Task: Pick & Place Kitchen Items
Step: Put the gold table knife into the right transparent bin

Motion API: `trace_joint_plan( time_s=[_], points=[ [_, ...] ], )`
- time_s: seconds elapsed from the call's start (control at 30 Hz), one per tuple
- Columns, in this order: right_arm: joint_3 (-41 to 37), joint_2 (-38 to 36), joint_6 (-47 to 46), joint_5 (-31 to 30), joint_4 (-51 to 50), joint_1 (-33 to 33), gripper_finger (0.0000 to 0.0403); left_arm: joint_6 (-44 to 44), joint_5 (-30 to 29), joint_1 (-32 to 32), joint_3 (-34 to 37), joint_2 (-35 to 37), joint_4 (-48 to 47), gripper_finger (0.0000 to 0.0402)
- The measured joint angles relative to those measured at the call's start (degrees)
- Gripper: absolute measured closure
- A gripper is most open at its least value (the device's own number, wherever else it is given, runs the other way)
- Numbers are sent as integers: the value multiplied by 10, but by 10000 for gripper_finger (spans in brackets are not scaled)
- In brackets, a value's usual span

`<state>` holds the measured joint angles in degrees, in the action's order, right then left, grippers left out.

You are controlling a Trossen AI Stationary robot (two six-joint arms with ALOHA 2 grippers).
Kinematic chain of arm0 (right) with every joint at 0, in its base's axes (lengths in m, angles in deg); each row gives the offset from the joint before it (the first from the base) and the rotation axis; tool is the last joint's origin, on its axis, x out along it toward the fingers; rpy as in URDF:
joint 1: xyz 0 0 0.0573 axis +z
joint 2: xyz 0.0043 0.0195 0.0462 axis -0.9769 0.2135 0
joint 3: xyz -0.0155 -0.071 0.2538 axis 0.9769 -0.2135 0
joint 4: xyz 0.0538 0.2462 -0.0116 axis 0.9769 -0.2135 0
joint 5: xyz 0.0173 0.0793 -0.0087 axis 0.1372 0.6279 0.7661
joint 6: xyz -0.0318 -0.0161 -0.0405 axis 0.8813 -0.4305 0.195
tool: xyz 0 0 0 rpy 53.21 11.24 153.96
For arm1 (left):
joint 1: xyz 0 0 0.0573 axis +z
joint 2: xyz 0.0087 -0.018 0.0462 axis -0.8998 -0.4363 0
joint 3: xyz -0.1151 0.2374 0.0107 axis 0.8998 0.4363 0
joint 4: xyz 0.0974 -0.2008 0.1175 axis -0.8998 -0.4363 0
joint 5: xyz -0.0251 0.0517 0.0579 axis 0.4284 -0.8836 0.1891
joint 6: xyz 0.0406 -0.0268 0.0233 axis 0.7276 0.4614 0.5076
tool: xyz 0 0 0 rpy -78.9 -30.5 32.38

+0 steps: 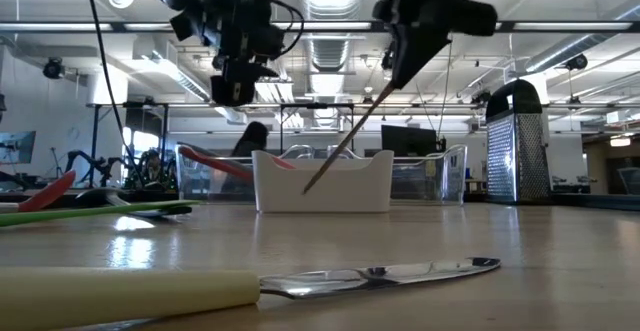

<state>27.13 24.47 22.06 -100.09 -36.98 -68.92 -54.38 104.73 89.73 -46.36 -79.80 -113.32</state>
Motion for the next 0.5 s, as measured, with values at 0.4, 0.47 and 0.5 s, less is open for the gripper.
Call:
trace_joint_plan(
  time_s=[0.4, 0.47, 0.5],
  points=[
    [-101, -128, 4, -9, 118, -47, 396, 24, -15, 27, 1, 0, 0, 220],
    [-108, -134, 4, -8, 116, -53, 396, 24, -15, 27, 1, 0, 0, 220],
    [-111, -139, 6, -9, 115, -57, 396, 24, -16, 27, 1, 0, 0, 220]
  ],
)
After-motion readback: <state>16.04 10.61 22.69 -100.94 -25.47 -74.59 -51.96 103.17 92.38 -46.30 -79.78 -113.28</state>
